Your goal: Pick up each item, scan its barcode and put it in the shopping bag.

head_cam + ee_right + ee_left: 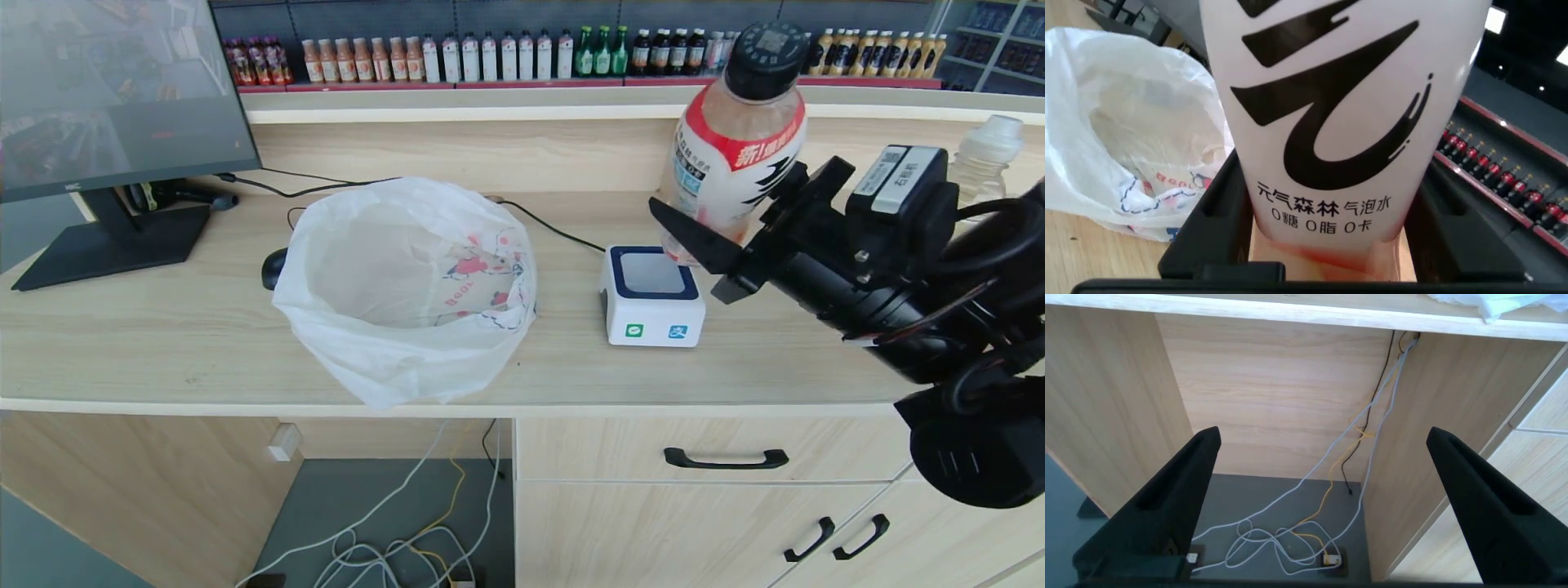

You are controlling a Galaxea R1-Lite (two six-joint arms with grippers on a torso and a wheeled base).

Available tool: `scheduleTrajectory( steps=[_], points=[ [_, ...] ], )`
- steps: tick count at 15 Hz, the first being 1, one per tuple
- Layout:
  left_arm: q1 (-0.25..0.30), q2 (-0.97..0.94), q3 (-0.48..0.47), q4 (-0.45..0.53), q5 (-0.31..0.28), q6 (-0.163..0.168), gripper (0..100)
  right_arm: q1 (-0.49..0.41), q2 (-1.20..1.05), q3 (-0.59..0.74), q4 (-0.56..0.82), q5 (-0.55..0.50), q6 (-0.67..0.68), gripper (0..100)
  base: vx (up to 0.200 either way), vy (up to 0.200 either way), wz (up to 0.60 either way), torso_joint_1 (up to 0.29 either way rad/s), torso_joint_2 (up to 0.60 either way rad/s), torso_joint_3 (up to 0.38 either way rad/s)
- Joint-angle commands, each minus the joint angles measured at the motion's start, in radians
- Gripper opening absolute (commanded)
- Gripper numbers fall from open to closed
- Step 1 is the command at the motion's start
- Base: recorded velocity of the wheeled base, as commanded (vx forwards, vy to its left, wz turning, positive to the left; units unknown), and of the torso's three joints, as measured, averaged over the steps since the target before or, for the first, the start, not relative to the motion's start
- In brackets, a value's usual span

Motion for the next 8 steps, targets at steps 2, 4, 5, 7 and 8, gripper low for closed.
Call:
scheduleTrajectory(
  steps=[2, 4, 5, 7, 8],
  points=[
    [0.0, 0.0, 0.0, 0.0, 0.0, 0.0, 100, 0.022, -0.035, 0.086, -0.02, -0.12, 0.146, 0, 0.0, 0.0, 0.0, 0.0, 0.0, 0.0],
    [0.0, 0.0, 0.0, 0.0, 0.0, -0.002, 100, 0.026, -0.063, 0.191, -0.02, -0.189, 0.272, 0, 0.0, 0.0, 0.0, 0.0, 0.0, 0.0],
    [0.0, 0.0, 0.0, 0.0, 0.0, -0.002, 100, 0.029, -0.069, 0.214, -0.02, -0.206, 0.292, 0, 0.0, 0.0, 0.0, 0.0, 0.0, 0.0],
    [0.0, 0.0, 0.0, 0.0, 0.0, -0.003, 100, 0.029, -0.071, 0.191, -0.02, -0.241, 0.304, 0, 0.0, 0.0, 0.0, 0.0, 0.0, 0.0],
    [0.0, 0.0, 0.0, 0.0, 0.0, -0.003, 100, 0.049, -0.066, 0.169, -0.02, -0.294, 0.309, 0, 0.0, 0.0, 0.0, 0.0, 0.0, 0.0]
  ],
)
